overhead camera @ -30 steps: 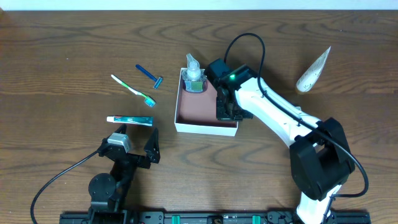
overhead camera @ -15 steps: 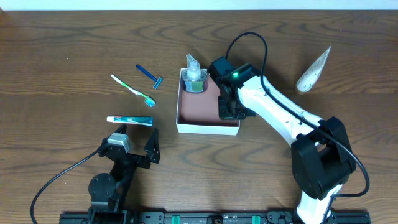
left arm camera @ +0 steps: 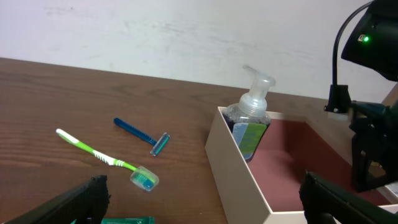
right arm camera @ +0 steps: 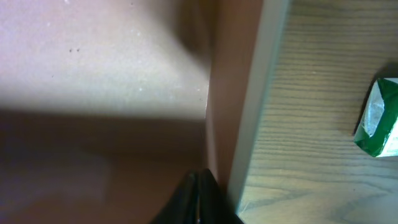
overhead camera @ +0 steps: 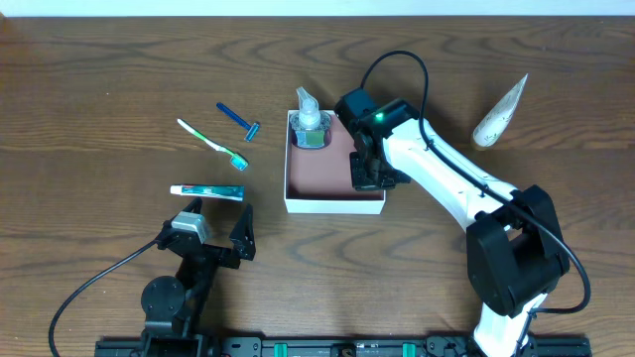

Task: Pack container
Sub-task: 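Open the right gripper and raise it out of the box, then move the right gripper to the white lotion tube and grasp it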

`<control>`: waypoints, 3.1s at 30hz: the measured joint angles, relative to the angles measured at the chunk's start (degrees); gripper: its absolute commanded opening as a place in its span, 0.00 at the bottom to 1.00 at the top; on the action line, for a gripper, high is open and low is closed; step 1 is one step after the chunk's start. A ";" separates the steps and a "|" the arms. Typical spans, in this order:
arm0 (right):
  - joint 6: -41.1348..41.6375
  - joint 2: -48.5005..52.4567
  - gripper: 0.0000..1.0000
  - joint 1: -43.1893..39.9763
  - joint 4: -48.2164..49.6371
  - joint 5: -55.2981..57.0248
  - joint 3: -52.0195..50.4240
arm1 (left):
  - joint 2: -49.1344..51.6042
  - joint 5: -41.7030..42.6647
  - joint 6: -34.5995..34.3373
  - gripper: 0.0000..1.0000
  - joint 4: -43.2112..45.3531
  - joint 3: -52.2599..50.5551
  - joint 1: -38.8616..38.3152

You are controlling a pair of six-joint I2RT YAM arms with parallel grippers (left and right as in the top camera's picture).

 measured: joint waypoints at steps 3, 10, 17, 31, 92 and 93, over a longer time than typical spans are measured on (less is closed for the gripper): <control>-2.16 0.00 0.41 0.00 -1.42 -2.08 2.56 | 0.00 0.00 0.00 0.98 0.02 0.00 0.00; -6.25 -0.22 0.57 -0.42 -7.78 -4.00 16.57 | 0.00 -0.02 -0.02 0.98 0.02 0.00 0.00; -8.66 -1.33 0.68 -6.51 -15.91 -0.52 30.10 | 0.00 0.00 0.00 0.98 0.00 0.00 0.00; -11.96 -2.10 0.72 -27.41 -14.75 5.33 32.98 | 0.00 0.00 0.00 0.98 0.02 0.00 0.00; -10.08 5.29 0.01 -36.83 -10.43 3.04 32.02 | 0.00 0.00 0.00 0.98 0.02 0.00 0.00; -10.49 5.31 0.01 -36.83 -9.90 2.89 32.02 | 0.00 0.00 0.00 0.98 0.02 0.00 0.00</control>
